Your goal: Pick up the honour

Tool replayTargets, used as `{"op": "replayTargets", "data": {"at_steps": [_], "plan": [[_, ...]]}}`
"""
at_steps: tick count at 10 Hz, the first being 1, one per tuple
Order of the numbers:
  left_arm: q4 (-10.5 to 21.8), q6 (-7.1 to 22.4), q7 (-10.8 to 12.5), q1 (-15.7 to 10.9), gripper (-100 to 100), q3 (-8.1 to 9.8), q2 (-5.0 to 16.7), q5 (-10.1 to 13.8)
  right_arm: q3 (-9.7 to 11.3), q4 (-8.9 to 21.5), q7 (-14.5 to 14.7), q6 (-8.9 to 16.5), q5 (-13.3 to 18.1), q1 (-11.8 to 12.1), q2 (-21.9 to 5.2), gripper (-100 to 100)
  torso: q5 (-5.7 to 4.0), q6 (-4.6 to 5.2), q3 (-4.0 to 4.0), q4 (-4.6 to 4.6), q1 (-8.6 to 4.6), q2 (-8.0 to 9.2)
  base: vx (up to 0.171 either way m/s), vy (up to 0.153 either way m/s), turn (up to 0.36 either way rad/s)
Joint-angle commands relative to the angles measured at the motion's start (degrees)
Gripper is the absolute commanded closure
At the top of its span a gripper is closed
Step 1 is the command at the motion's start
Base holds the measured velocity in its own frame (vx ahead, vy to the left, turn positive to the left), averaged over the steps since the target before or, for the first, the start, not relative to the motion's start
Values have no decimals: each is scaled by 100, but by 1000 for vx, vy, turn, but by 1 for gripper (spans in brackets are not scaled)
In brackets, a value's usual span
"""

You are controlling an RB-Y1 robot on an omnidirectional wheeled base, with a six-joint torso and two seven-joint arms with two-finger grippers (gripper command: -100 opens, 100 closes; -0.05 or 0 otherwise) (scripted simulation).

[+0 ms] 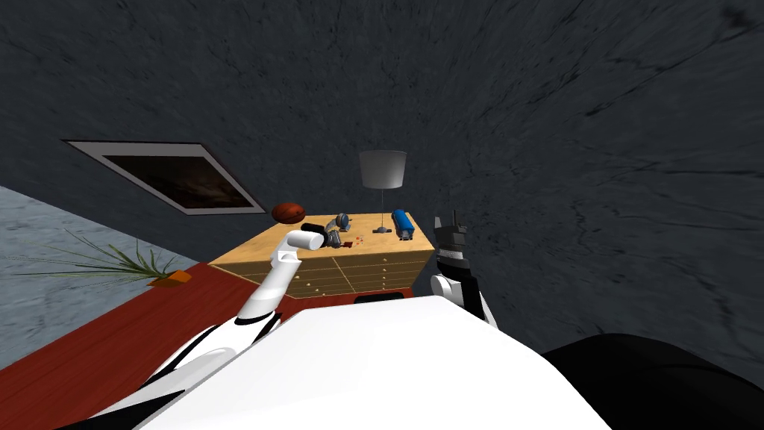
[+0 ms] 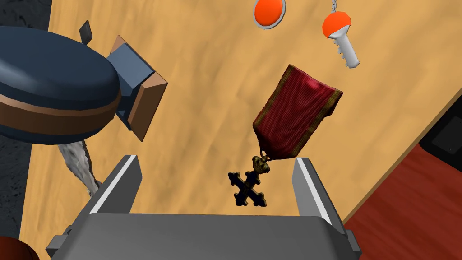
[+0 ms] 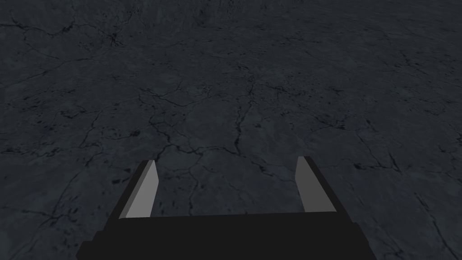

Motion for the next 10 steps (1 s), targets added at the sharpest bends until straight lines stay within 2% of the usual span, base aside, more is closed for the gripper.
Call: {"op": "replayTargets", "data": {"at_steps": [1, 6, 7, 8, 9, 10], "plan": [[98, 261, 32, -57, -100, 3, -10, 15, 0, 0, 0, 0, 0, 0, 0, 0, 0, 0, 0, 0, 0, 0, 27, -3, -41], [478, 1078, 234, -335, -100, -11, -77, 40, 0, 0, 0, 0, 0, 0, 0, 0, 0, -2, 2, 1, 2, 3, 23, -2, -51], [478, 1153, 234, -335, -100, -11, -77, 40, 0, 0, 0, 0, 0, 0, 0, 0, 0, -1, 1, 0, 2, 2, 20, 0, -30], [586, 1360, 289, -410, -100, -16, -88, 45, 0, 0, 0, 0, 0, 0, 0, 0, 0, -2, 2, 1, 2, 3, 24, -4, -49], [586, 1402, 289, -410, -100, -16, -88, 45, 0, 0, 0, 0, 0, 0, 0, 0, 0, -1, 1, 0, 0, 2, 22, -2, -28], [681, 1614, 338, -476, -100, -21, -94, 50, 0, 0, 0, 0, 0, 0, 0, 0, 0, -3, 2, 0, 1, 3, 27, 1, -50]]}}
